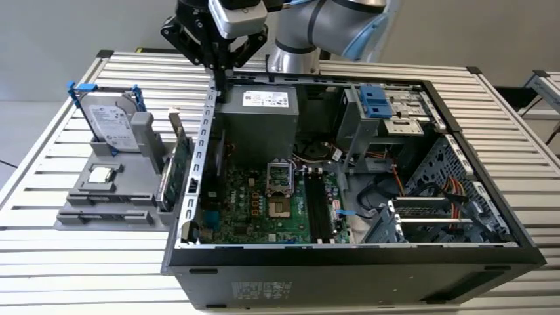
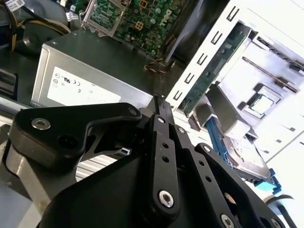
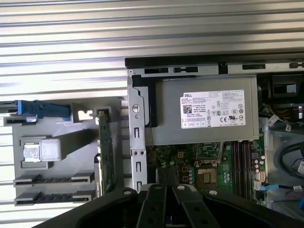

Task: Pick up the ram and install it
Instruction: 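Reach for the ram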

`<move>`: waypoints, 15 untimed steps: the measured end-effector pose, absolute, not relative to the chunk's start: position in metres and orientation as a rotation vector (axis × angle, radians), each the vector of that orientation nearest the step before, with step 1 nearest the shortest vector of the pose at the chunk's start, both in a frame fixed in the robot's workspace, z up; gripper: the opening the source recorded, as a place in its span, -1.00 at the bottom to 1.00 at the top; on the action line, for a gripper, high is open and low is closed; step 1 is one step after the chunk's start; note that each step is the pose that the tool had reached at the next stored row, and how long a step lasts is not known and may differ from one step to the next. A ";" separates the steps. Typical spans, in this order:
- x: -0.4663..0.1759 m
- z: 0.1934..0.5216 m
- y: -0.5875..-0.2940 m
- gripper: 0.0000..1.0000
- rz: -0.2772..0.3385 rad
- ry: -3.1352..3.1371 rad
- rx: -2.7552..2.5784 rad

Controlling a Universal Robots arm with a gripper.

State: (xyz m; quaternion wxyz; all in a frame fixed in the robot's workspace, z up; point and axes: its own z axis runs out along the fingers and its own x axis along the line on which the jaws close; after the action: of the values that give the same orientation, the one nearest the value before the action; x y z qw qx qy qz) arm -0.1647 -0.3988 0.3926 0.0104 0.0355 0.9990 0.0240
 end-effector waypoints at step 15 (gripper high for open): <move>-0.180 0.393 -0.399 -1.00 0.075 3.118 0.110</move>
State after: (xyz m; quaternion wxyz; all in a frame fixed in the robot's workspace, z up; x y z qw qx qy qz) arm -0.1796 -0.3988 0.3926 0.0104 0.0354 0.9990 0.0240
